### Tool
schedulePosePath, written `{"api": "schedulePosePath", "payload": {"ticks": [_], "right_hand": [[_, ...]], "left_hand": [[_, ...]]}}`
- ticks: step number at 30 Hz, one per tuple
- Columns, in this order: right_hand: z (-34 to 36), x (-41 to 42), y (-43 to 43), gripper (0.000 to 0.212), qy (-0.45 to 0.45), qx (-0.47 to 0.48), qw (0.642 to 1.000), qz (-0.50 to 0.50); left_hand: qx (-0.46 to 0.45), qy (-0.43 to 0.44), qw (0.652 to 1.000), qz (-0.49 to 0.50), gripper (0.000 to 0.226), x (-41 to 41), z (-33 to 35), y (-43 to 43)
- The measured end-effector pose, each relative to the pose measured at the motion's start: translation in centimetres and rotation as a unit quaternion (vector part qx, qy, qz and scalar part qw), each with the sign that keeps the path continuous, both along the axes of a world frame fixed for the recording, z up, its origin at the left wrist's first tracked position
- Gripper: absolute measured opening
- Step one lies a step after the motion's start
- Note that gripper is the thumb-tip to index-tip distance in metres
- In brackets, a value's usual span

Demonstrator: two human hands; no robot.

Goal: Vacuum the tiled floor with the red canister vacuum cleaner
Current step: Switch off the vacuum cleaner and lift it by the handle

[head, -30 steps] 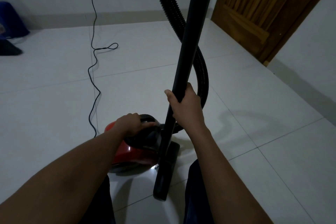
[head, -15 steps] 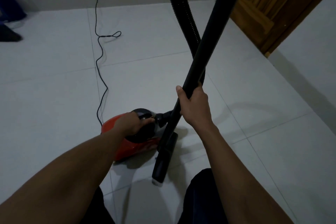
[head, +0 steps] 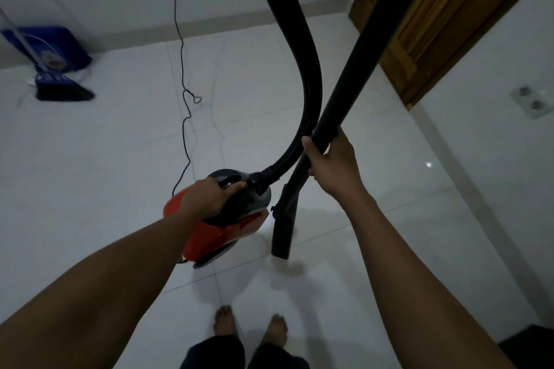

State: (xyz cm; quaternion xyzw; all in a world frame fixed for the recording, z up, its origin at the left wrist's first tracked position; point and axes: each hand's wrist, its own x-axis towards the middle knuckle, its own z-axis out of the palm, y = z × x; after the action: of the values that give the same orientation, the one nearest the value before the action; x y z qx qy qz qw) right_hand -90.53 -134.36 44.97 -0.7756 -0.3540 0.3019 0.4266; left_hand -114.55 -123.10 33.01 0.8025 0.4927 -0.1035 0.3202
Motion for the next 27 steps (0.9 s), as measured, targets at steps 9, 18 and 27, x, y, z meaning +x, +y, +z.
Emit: {"api": "schedulePosePath", "payload": {"ticks": [9, 18, 27], "right_hand": [[14.6, 3.9, 2.5, 0.029, -0.022, 0.085, 0.996, 0.0], [17.0, 12.2, 16.5, 0.043, -0.064, 0.108, 0.992, -0.006], [18.7, 22.7, 31.5, 0.033, -0.041, 0.096, 0.994, -0.024]], "left_hand": [[0.024, -0.008, 0.997, 0.067, 0.067, 4.2, 13.8, 2.7], [0.028, -0.052, 0.996, 0.067, 0.037, 13.0, 17.0, 15.5], [-0.001, -0.095, 0.989, 0.112, 0.065, 24.1, 19.6, 32.0]]}}
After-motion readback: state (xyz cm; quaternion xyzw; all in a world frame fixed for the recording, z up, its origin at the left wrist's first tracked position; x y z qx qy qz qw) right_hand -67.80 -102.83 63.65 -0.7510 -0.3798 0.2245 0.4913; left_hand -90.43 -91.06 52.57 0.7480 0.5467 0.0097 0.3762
